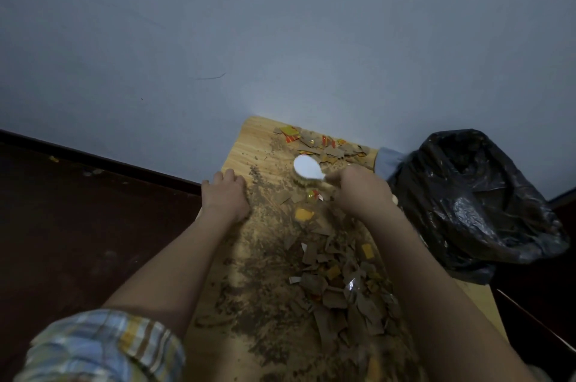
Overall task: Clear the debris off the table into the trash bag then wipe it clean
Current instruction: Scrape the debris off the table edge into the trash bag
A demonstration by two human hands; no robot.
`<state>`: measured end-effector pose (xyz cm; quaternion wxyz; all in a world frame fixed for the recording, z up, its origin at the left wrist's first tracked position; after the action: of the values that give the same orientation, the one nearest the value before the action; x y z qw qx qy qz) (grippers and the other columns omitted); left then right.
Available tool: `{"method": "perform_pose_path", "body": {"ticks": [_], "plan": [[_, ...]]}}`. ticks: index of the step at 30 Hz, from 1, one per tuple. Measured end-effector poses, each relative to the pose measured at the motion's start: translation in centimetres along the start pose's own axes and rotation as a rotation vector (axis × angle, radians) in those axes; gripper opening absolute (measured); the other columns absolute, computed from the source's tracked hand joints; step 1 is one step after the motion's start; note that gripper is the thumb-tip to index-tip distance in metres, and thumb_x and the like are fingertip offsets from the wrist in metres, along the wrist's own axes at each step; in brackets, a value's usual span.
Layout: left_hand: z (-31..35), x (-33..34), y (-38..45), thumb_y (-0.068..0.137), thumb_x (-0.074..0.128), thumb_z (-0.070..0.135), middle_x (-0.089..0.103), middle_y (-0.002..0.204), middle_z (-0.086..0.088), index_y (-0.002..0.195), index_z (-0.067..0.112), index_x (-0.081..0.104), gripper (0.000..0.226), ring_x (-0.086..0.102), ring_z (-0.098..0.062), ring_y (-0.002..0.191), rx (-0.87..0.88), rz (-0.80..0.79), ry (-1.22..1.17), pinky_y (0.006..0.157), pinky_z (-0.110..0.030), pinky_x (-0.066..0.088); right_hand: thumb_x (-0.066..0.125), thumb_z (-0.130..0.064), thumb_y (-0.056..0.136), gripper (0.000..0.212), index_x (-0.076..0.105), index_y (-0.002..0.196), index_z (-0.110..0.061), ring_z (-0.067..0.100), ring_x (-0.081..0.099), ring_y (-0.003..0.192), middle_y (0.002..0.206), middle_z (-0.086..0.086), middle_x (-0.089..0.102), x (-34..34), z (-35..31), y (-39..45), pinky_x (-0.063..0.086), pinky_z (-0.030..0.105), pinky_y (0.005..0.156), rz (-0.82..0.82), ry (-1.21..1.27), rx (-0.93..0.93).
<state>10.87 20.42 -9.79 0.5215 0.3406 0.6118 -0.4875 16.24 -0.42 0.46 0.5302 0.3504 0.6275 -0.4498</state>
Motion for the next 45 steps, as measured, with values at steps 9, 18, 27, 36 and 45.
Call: {"method": "perform_pose_path", "body": {"ticks": [9,18,27,36,45], "plan": [[0.1,0.1,-0.2,0.094,0.039,0.029,0.033,0.138,-0.011,0.137,0.013,0.033,0.046,0.030,-0.031,0.130,-0.005,-0.028,0.041,0.103,-0.046,0.035,0.053,-0.021,0.094,0.030,0.065,0.121,-0.030,0.016,0.058,0.082,0.105,-0.002,0.064,1.9,-0.4,-1.2,0.045,0.026,0.062,-0.097,-0.098,-0.024],[0.1,0.3,-0.5,0.094,0.039,0.030,0.033,0.138,-0.011,0.136,0.012,0.033,0.046,0.030,-0.031,0.130,-0.012,-0.033,0.013,0.102,-0.046,0.036,0.050,-0.020,0.096,0.034,0.062,0.126,-0.033,0.017,0.060,0.087,0.106,-0.001,0.063,1.3,-1.6,-2.2,0.056,0.033,0.074,-0.047,-0.043,-0.080],[0.3,0.3,-1.0,0.098,0.029,0.032,0.030,0.143,-0.013,0.139,0.011,0.030,0.046,0.027,-0.033,0.134,-0.063,-0.020,-0.062,0.111,-0.050,0.022,0.057,-0.028,0.093,0.030,0.065,0.120,-0.037,0.012,0.058,0.078,0.104,-0.007,0.067,2.3,0.6,-3.7,0.047,0.026,0.063,-0.122,-0.012,-0.060],[1.8,0.4,-3.3,0.098,0.035,0.029,0.010,0.159,-0.008,0.151,0.013,0.014,0.060,0.007,-0.026,0.146,-0.046,0.135,-0.311,0.118,-0.046,0.007,0.047,-0.009,0.093,0.040,0.059,0.128,-0.023,0.026,0.062,0.100,0.117,0.007,0.058,1.7,4.3,-1.5,0.054,0.039,0.081,0.003,0.024,0.225],[3.0,1.0,-5.1,0.098,0.036,0.027,0.011,0.159,-0.004,0.150,0.018,0.021,0.055,0.007,-0.025,0.146,0.013,0.127,-0.367,0.118,-0.047,0.008,0.054,-0.025,0.094,0.030,0.064,0.122,-0.030,0.019,0.059,0.086,0.109,0.000,0.064,2.3,4.9,-5.1,0.048,0.029,0.068,-0.105,0.019,0.156]]}}
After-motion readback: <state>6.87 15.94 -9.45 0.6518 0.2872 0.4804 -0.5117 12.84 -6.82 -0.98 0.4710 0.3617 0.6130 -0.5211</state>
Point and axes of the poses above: each hand's wrist, its own y-axis towards the middle knuckle, its own x-axis out of the palm, z = x × y, the point moved 5 cm from there along y, towards the middle knuckle
